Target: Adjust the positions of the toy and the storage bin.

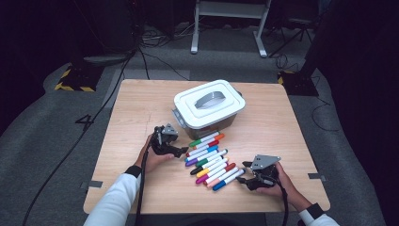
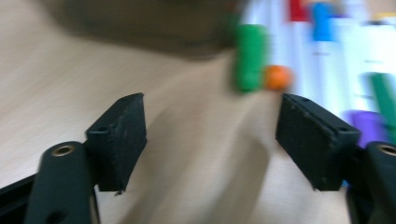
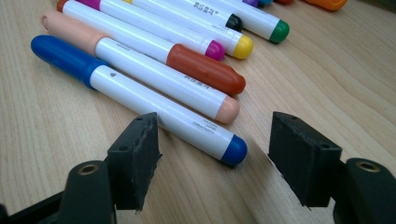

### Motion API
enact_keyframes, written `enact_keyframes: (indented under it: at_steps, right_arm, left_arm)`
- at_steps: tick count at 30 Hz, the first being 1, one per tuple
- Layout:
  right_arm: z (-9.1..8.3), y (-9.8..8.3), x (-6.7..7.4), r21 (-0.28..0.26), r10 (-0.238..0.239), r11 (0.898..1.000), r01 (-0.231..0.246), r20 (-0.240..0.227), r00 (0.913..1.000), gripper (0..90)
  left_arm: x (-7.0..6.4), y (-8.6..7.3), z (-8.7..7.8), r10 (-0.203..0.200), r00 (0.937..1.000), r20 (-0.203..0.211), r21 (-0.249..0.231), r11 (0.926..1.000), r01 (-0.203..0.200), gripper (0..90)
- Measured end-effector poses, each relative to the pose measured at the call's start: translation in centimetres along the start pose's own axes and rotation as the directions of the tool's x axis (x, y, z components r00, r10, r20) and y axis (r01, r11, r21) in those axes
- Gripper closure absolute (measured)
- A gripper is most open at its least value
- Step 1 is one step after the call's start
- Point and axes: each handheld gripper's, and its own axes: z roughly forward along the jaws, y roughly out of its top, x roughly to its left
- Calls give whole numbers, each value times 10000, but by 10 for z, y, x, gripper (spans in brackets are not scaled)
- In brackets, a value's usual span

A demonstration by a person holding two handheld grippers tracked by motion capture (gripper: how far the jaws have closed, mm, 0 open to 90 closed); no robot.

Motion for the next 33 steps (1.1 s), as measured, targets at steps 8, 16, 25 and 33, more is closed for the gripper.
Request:
enact_keyframes:
  at_steps: [8, 16, 25, 33]
  right_arm:
    - [1, 0, 0, 7, 17, 10000, -17, -165, 9999, 328]
    - [1, 3, 4, 74, -31, 10000, 29, 254, 9997, 321]
    - [1, 2, 3, 149, 239, 9996, -244, 329, 9992, 289]
    - [-1, 2, 4, 259, 406, 9987, -428, 827, 9958, 270]
  left_arm:
    - [-9, 5, 5, 662, 9933, 944, 147, 9976, -679, 171]
    - [-20, 14, 18, 864, 9778, 1907, 354, 9949, -948, 159]
    - [-32, 12, 17, 778, 9817, 1740, 576, 9944, -890, 128]
    - [-58, 1, 11, 905, 9721, 2164, 688, 9918, -1077, 144]
